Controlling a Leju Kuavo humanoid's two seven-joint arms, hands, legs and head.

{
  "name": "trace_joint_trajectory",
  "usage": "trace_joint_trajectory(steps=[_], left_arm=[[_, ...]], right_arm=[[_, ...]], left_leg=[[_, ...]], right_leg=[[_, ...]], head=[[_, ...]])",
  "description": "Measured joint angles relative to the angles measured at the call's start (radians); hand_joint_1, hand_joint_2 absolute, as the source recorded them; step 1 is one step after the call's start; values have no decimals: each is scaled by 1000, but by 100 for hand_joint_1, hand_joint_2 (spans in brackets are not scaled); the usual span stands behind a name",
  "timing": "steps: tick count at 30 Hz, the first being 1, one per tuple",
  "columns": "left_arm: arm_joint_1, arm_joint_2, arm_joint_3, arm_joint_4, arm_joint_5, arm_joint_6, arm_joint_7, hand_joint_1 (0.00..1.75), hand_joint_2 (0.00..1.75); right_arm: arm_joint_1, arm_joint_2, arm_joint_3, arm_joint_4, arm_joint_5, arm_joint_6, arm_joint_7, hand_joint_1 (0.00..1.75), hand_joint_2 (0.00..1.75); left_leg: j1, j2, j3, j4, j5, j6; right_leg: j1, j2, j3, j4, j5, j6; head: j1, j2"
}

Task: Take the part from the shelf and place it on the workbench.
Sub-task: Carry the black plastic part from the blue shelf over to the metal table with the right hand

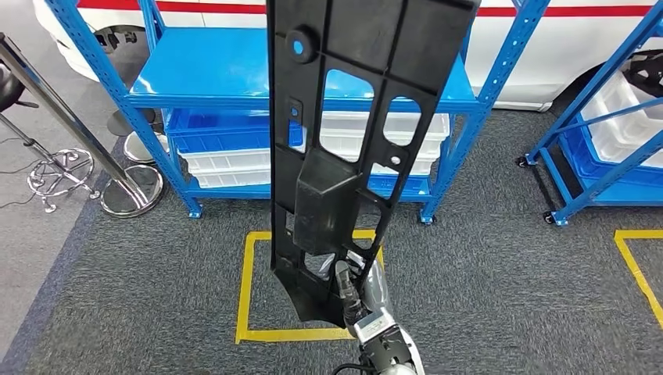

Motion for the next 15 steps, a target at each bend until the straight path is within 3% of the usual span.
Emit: trace_joint_trajectory(steps=[2,3,5,7,8,9,10,11,12,14,15], left_arm=[[2,0,0,0,0,1,0,0,175],[2,0,0,0,0,1,-1,0,175],[4,1,0,0,1,2,-1,0,175],[4,2,0,0,2,2,-2,0,175],[4,2,0,0,2,2,-2,0,175],[3,2,0,0,3,2,-2,0,175],[3,3,0,0,2,2,-2,0,175],[2,3,0,0,2,2,-2,0,175],[1,3,0,0,1,2,-2,0,175],[-2,3,-1,0,0,2,-1,0,175],[-2,3,-1,0,0,2,-1,0,175]], right_arm=[[5,0,-2,-2,-2,2,-2,175,0],[7,0,-3,-2,-2,3,-3,175,0],[9,0,-5,-2,-2,6,-5,175,0],[12,0,-7,-2,-2,6,-7,175,0],[15,0,-9,-2,-2,6,-8,175,0],[16,0,-11,-2,-1,6,-9,175,0],[19,1,-13,-2,-1,6,-10,175,0],[20,1,-14,-2,0,5,-12,175,0],[22,1,-16,-3,1,5,-14,175,0],[25,2,-18,-7,5,3,-17,175,0],[26,3,-19,-9,7,3,-18,175,0]], left_leg=[[1,-1,-5,-2,10,-12],[1,-2,-12,8,-6,-16],[4,-4,-38,76,-90,-24],[5,-4,-64,201,-180,-32],[5,-4,-68,253,-194,-35],[5,-4,-61,282,-183,-36],[5,-4,-38,277,-154,-37],[5,-4,2,237,-122,-35],[5,-5,55,170,-110,-33],[1,-8,152,26,-128,-24],[-2,-10,175,-14,-142,-19]], right_leg=[[-2,-2,-8,-11,13,-9],[-4,-4,-17,-14,24,-17],[-9,-8,-45,-16,51,-30],[-7,-9,-79,-9,74,-35],[-6,-10,-99,-5,85,-35],[-5,-10,-118,1,97,-34],[-5,-10,-138,7,107,-32],[-5,-10,-156,13,118,-29],[-5,-10,-170,19,127,-26],[-3,-10,-187,27,145,-16],[-3,-11,-189,26,155,-11]], head=[[0,0],[0,0],[0,0],[-1,0],[-1,0],[-1,0],[0,0],[-1,0],[-1,0],[0,0],[0,0]])
